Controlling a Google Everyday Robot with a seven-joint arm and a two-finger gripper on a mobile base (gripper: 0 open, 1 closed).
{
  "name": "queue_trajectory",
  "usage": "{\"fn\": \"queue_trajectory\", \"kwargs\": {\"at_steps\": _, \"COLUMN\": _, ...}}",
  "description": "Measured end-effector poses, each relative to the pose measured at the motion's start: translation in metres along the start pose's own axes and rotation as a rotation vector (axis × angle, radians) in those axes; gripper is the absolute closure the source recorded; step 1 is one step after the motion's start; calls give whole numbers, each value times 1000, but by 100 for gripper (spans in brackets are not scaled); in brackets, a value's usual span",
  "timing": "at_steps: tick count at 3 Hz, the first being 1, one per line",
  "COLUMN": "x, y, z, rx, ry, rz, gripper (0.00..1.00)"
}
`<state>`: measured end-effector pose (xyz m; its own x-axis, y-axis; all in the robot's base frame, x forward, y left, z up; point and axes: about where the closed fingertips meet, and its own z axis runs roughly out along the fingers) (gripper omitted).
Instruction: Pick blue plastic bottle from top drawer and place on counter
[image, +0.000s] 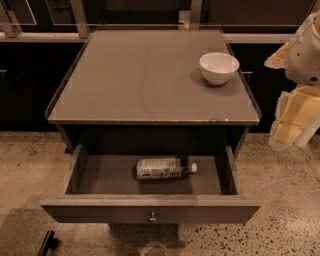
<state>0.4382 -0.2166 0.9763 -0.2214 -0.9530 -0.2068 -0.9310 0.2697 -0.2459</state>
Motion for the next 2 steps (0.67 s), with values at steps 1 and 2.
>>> {"fn": "queue_trajectory", "kwargs": {"at_steps": 1, "x": 0, "y": 0, "z": 0, "rx": 0, "ry": 0, "rz": 0, "gripper": 0}}
{"fn": "queue_trajectory", "kwargs": {"at_steps": 2, "x": 3, "y": 8, "z": 5, "rx": 14, "ry": -21, "rz": 17, "gripper": 0}}
